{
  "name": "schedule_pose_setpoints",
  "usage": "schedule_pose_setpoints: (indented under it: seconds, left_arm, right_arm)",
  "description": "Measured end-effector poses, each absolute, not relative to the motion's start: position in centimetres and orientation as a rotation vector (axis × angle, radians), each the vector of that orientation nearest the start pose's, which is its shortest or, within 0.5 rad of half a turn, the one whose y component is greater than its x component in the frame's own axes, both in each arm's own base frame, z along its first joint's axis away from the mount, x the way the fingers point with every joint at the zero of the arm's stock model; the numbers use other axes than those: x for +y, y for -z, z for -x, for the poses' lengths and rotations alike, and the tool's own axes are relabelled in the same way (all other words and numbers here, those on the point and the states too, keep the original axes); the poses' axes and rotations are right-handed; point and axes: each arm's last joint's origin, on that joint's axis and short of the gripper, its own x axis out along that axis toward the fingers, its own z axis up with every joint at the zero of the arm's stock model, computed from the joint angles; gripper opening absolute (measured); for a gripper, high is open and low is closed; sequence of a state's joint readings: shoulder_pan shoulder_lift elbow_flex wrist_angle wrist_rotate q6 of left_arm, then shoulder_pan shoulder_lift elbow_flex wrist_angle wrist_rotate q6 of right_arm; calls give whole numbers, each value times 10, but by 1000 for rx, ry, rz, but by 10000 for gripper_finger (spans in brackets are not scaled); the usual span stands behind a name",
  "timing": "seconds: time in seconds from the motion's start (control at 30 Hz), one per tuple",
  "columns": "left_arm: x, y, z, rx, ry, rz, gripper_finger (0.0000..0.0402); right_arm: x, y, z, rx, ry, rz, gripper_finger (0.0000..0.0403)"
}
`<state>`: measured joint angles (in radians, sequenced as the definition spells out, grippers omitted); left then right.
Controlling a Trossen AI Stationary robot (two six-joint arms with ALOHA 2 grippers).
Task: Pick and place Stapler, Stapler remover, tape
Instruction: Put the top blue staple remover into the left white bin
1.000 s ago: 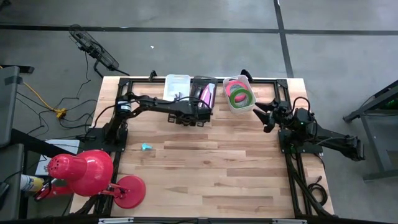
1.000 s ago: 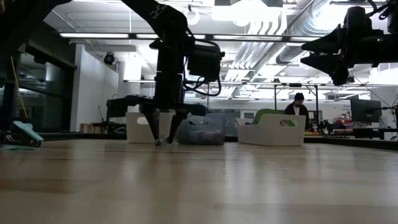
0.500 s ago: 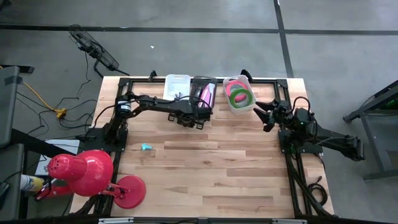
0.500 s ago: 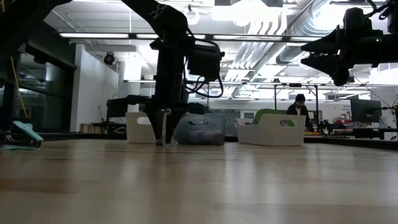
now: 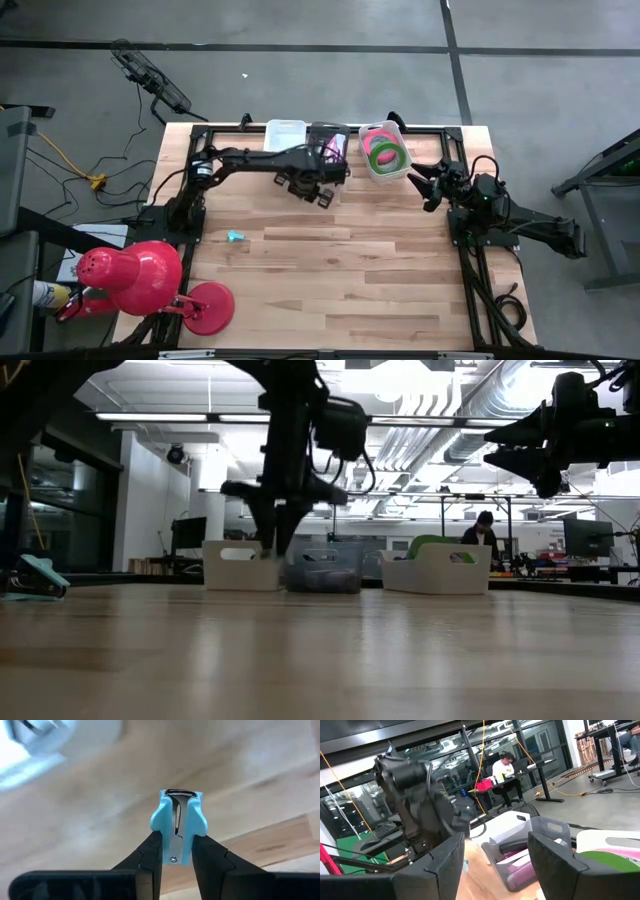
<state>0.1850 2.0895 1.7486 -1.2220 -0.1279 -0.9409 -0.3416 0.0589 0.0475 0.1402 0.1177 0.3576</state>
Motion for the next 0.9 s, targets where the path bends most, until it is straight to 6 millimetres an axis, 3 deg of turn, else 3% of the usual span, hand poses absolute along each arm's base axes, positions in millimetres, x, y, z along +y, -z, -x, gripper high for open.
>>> schedule_pose_setpoints:
  seconds: [0.27, 0.4, 0.6, 0.9]
  left_arm:
    - [116, -267, -387, 1282, -1038, 677, 77]
    - [140, -281, -377, 1253, -1108, 644, 78]
    - [176, -276, -362, 1246, -1198, 648, 78]
    - [215, -244, -340, 1269, -1271, 697, 78]
  right_arm:
    - [-37, -189, -91, -214, 454, -337, 208]
    - [-37, -189, -90, -219, 481, -338, 208]
    - [-38, -189, -90, -223, 501, -338, 208]
    - [-38, -189, -90, -223, 501, -338, 208]
